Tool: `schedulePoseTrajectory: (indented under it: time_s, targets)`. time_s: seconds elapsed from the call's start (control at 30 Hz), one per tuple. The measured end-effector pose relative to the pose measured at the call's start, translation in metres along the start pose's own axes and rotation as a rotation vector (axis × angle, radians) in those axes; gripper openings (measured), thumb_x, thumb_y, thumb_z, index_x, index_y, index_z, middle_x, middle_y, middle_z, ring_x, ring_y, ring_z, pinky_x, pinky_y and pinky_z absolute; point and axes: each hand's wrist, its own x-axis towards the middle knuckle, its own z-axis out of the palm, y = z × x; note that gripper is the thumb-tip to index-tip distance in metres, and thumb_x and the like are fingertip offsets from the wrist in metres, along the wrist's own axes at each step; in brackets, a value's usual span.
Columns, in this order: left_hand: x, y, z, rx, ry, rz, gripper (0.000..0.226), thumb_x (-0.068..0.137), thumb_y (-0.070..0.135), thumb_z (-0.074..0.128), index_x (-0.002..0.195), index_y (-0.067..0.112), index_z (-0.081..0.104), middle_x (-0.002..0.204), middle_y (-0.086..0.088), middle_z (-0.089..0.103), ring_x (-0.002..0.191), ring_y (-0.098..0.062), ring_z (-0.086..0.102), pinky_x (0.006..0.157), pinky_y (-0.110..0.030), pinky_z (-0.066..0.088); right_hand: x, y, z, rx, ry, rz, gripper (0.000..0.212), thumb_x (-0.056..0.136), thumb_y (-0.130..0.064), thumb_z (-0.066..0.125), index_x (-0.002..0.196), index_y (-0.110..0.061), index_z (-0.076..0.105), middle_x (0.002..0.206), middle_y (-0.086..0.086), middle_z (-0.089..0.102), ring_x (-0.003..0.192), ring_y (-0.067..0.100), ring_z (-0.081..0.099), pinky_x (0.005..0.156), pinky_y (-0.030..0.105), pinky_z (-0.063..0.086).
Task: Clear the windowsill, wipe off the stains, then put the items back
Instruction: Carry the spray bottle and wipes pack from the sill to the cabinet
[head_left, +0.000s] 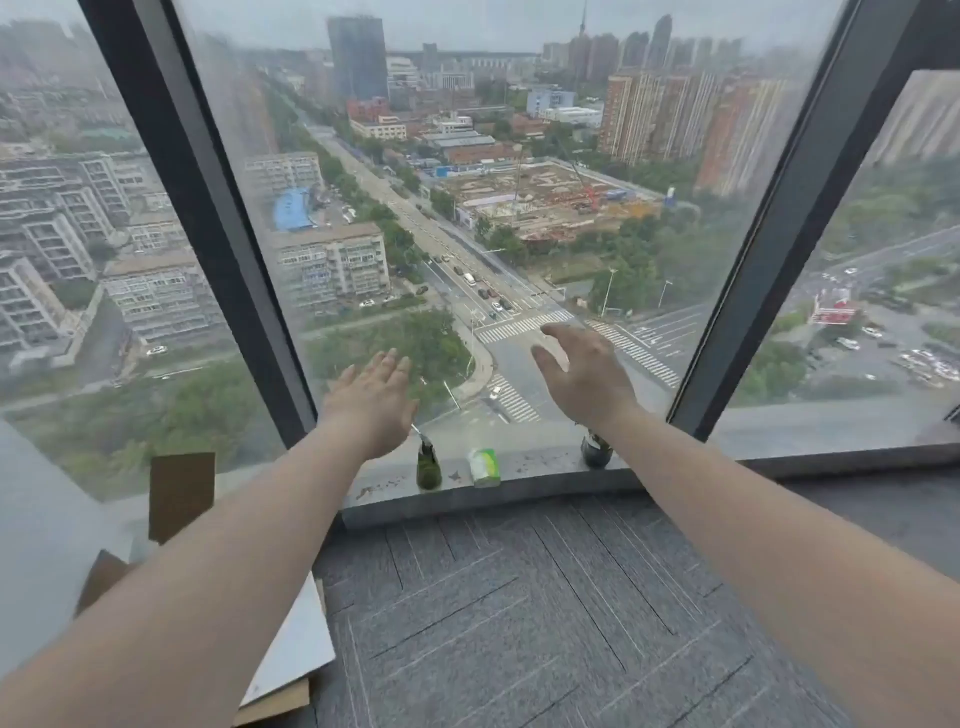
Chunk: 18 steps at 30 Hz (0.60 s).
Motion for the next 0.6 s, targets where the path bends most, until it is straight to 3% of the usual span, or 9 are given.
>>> schedulePoseTrajectory:
  time_s: [0.2, 0.33, 0.6]
  targets:
    - [0.092, -0.031, 0.063, 0.083, -0.195, -0.066, 0.056, 0.098, 0.044, 0.035, 0.147, 0.018, 0.028, 0.155, -0.004, 0.028, 0.142, -0.023, 0.027, 0.111, -0.045, 0.031, 0.075, 0.055, 0.093, -0.135, -0.206, 0.156, 0.046, 0.098, -0.04, 0.045, 0.137, -0.016, 0.049, 0.136, 0.005, 0.056, 0.128, 0.028, 0.047, 0.103, 0.046, 0.042]
    - [0.158, -0.044, 0.099, 0.111, -0.276, -0.113, 0.051, 0.098, 0.043, 0.034, 0.141, 0.016, 0.037, 0.145, -0.005, 0.04, 0.135, -0.024, 0.037, 0.105, -0.042, 0.035, 0.137, 0.102, 0.166, -0.19, -0.331, 0.181, 0.044, 0.097, -0.042, 0.044, 0.134, -0.019, 0.049, 0.128, 0.007, 0.06, 0.121, 0.029, 0.05, 0.095, 0.046, 0.048]
    - [0.3, -0.058, 0.185, 0.062, -0.366, -0.22, 0.039, 0.098, 0.041, 0.036, 0.124, 0.014, 0.046, 0.132, -0.007, 0.053, 0.12, -0.029, 0.051, 0.091, -0.04, 0.041, 0.242, 0.189, 0.294, -0.256, -0.541, 0.268, 0.047, 0.097, -0.045, 0.043, 0.137, -0.02, 0.044, 0.133, 0.007, 0.057, 0.122, 0.03, 0.049, 0.095, 0.043, 0.044]
